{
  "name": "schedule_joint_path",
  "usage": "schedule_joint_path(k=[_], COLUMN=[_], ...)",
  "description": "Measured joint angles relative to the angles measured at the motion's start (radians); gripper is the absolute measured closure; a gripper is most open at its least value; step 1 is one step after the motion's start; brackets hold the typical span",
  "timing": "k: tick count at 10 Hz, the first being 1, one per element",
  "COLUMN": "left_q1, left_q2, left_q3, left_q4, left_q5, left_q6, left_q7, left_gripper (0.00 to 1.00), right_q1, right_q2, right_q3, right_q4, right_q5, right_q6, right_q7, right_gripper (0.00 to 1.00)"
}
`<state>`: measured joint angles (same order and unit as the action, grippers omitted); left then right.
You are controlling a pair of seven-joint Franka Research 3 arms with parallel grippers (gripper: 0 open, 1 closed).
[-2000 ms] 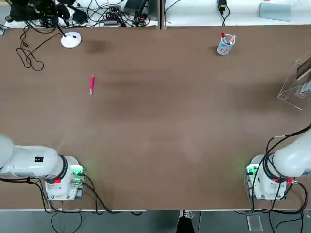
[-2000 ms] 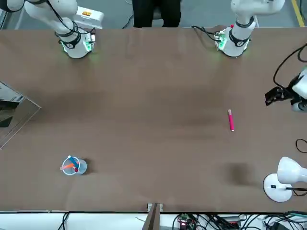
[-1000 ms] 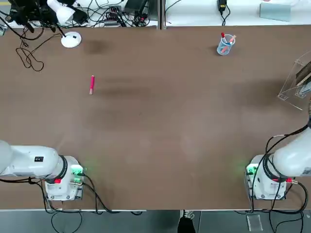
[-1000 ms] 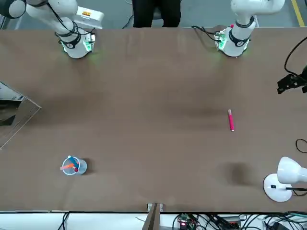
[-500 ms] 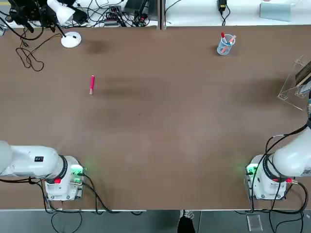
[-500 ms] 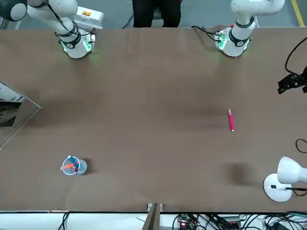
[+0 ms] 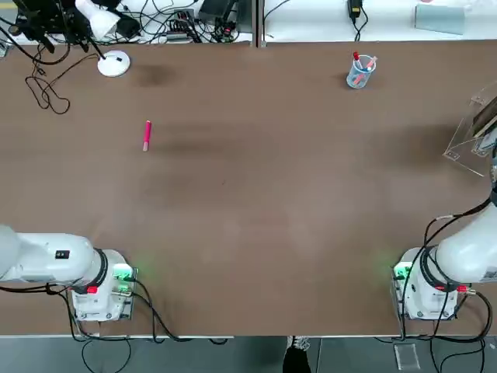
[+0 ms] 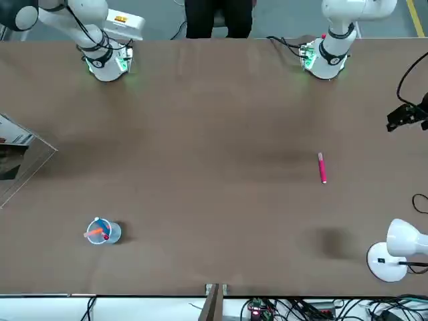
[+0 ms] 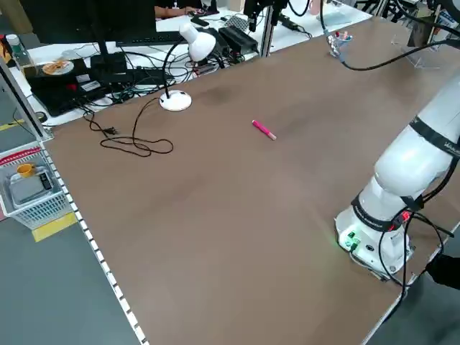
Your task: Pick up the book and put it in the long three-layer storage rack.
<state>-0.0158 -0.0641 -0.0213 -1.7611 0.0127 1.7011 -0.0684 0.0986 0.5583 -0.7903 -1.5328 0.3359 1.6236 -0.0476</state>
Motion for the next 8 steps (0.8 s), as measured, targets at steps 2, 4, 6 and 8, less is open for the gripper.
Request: schedule_joint_path(k=[2,4,6,8], left_q1=[0.001,0.007,0.014,0.016], left_q2=[0.0,0.0,0.0,0.0], left_q3=[0.001,0.001,0.001,0.001], left_q4=[0.0,0.0,0.0,0.0], left_q5=[0.0,0.0,0.0,0.0], left_q6=[0.0,0.001,0.001,0.001], left_q7=[0.0,0.0,0.0,0.0], left_gripper=[0.0,0.0,0.0,0.0], right_q1=[0.001,0.003,0.005,0.005], right_q2=[0.012,0.022,0.029,0.033], right_q3=[0.003,0.006,0.007,0.008], right_q4=[0.0,0.0,0.0,0.0], right_q5=[0.005,0.021,0.037,0.049], right_q6=[0.012,0.016,0.016,0.018], right_q7=[0.0,0.0,0.001,0.001], right_gripper=[0.85,0.85,0.85,0.85])
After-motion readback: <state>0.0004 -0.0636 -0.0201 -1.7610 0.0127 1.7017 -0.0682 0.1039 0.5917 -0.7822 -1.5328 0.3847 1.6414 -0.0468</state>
